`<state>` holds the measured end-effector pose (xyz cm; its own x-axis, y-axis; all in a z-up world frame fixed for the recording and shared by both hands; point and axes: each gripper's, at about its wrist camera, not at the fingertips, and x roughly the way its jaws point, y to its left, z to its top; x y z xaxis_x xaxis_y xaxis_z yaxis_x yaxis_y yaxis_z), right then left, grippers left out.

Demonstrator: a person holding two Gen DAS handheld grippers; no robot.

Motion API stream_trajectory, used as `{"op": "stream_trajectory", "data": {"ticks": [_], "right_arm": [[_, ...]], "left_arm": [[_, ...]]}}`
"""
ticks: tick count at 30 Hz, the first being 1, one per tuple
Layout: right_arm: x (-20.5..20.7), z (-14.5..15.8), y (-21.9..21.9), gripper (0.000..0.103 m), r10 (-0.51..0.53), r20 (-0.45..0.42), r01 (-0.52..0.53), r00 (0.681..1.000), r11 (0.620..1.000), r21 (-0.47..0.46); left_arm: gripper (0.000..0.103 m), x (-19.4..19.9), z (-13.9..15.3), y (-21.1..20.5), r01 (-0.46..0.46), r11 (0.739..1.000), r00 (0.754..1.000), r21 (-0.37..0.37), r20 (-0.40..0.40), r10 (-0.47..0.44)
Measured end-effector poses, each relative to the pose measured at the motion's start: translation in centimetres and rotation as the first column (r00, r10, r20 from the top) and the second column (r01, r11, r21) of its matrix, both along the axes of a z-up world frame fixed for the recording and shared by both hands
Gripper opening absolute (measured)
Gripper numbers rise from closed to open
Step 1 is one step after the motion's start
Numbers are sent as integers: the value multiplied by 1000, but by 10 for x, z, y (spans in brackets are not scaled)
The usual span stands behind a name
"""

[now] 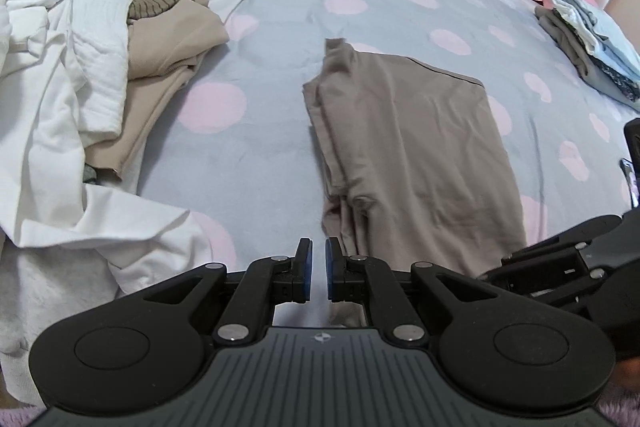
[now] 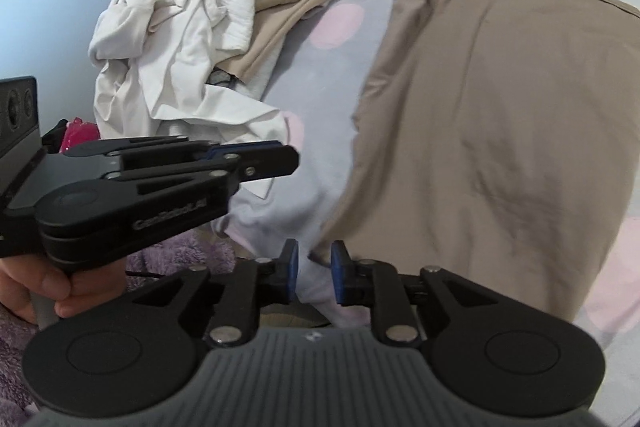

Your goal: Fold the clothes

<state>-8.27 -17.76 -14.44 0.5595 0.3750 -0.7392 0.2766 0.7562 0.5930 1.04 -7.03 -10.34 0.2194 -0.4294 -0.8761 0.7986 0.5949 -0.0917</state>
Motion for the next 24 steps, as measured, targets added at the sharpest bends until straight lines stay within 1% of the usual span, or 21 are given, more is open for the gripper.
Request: {"op": "stream_trajectory", "data": {"ticks": [1, 4, 6, 7, 8, 11, 14, 16, 18, 20, 21, 24], "right_arm": [[-3, 0, -1, 21, -5, -4, 5, 1000, 1000, -4], [-12, 2, -5, 23, -21, -22, 21, 1000, 999, -29], [-17, 2, -7, 23, -28, -48, 25, 998, 997, -66], [-20, 2, -9, 23, -32, -58, 27, 998, 996, -83], [-24, 3, -11, 23, -34, -61, 28, 998, 995, -92], [-37, 7, -18, 23, -48, -58, 40, 997, 990, -133], [-53, 12, -21, 24, -51, -59, 40, 997, 982, -186], [-62, 15, -19, 24, -25, -67, 8, 997, 972, -235], [-73, 15, -14, 25, 22, -81, -44, 996, 956, -289], [-82, 13, -7, 30, 75, -103, -105, 992, 941, -322], [-87, 11, -3, 30, 101, -116, -135, 988, 933, -333], [-97, 4, 7, 32, 128, -153, -179, 980, 902, -392]], "left_arm": [[11, -1, 1, 1, 4, 1000, 1000, -6, -4, -4], [12, -5, 5, 2, 22, 999, 1000, -36, -16, -23], [18, -9, 6, 1, 51, 997, 998, -59, -32, -53], [22, -12, 7, 1, 75, 995, 996, -68, -41, -78], [27, -16, 5, -1, 101, 993, 993, -57, -54, -104], [29, -28, -6, -7, 173, 985, 981, 2, -93, -172], [29, -32, -20, -8, 182, 980, 977, 78, -125, -171], [29, -28, -26, -7, 174, 981, 975, 85, -158, -159], [29, -25, -31, -5, 164, 983, 972, 86, -186, -146], [29, -21, -35, -5, 158, 983, 970, 91, -199, -138], [29, -21, -36, -5, 161, 982, 969, 95, -203, -140], [29, -22, -41, -9, 173, 979, 964, 105, -222, -146]]}}
